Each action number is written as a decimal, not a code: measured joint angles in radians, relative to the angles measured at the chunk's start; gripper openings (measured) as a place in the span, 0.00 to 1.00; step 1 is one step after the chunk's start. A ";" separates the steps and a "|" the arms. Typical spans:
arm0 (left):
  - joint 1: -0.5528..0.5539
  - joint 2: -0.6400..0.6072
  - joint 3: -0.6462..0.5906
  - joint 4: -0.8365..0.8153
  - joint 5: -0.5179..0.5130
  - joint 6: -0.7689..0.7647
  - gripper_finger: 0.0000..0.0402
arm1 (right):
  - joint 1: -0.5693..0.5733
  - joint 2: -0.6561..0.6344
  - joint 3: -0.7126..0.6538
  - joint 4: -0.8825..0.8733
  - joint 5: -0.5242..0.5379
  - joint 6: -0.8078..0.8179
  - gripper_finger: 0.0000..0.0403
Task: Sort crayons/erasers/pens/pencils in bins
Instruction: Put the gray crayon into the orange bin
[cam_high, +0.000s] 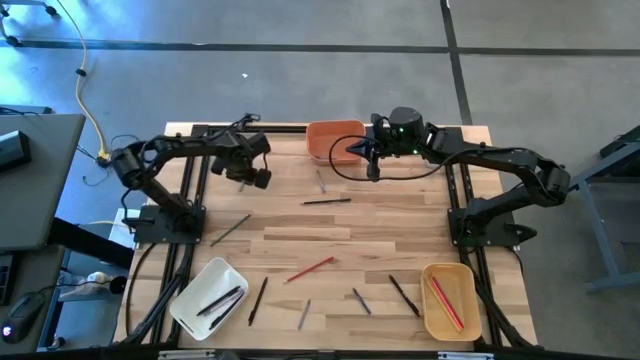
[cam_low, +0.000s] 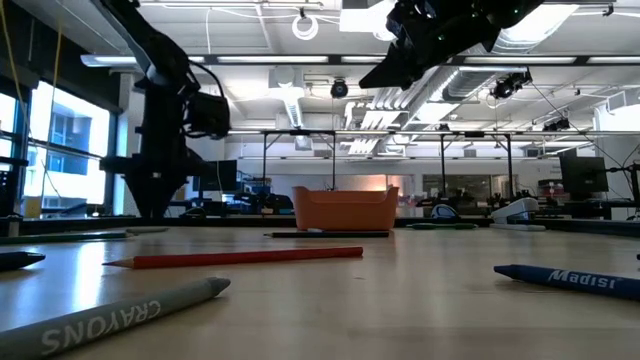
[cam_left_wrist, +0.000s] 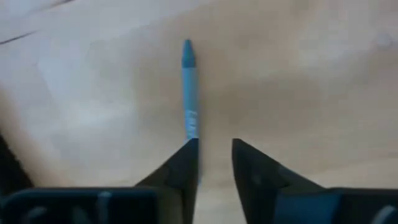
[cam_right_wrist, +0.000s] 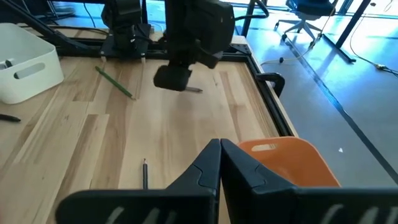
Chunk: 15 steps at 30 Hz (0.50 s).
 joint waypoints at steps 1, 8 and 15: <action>0.000 0.011 0.000 0.012 -0.004 -0.010 0.25 | 0.000 0.000 0.000 0.000 0.000 0.000 0.00; 0.000 0.077 -0.001 0.031 -0.045 -0.041 0.38 | 0.000 0.000 0.000 0.000 -0.001 0.026 0.00; -0.006 0.113 -0.001 0.053 -0.026 0.002 0.23 | 0.000 0.000 0.000 0.000 -0.001 0.026 0.00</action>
